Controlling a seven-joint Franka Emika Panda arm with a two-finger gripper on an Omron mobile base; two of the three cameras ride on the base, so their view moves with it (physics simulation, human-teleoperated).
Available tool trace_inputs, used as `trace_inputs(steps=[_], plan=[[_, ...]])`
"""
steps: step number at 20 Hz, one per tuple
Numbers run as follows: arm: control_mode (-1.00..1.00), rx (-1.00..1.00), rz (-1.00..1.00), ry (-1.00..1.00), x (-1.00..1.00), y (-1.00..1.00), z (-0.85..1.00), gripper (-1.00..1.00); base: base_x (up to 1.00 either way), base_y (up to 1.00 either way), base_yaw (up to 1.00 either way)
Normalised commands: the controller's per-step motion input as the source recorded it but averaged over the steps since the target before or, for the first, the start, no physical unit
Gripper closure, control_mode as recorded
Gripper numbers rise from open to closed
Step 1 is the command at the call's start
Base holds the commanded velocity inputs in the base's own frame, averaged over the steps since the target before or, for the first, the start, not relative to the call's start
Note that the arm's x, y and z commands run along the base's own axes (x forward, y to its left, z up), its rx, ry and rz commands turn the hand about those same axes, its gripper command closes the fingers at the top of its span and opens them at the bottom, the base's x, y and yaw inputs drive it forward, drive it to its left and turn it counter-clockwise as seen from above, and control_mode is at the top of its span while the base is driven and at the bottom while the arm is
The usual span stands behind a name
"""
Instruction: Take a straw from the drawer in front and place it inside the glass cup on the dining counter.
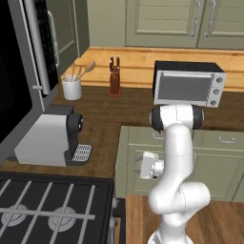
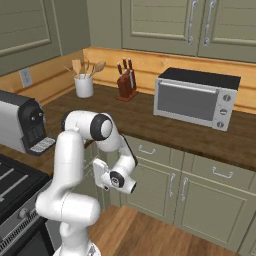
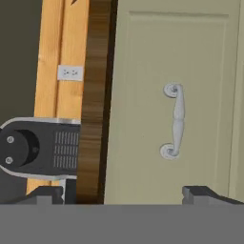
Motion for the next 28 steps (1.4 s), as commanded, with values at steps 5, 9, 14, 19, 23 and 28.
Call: trace_inputs(steps=[5, 9, 14, 19, 23, 28], plan=[[-1.0, 0.0, 0.0, 0.0, 0.11, 0.49, -0.08, -1.0, 0.0, 0.0, 0.0], [-1.0, 0.0, 0.0, 0.01, 0.34, 0.43, 0.0, -1.0, 0.0, 0.0, 0.0], [-1.0, 0.0, 0.0, 0.0, 0.24, 0.32, -0.02, -1.0, 0.0, 0.0, 0.0], [-1.0, -0.02, 0.0, 0.0, 0.13, 0.32, -0.11, -1.0, 0.0, 0.0, 0.0], [-1.0, -0.07, 0.0, 0.01, 0.0, 0.18, -0.27, -1.0, 0.0, 0.0, 0.0], [-1.0, -0.1, 0.0, 0.03, 0.02, 0.04, -0.34, -1.0, 0.0, 0.0, 0.0]])
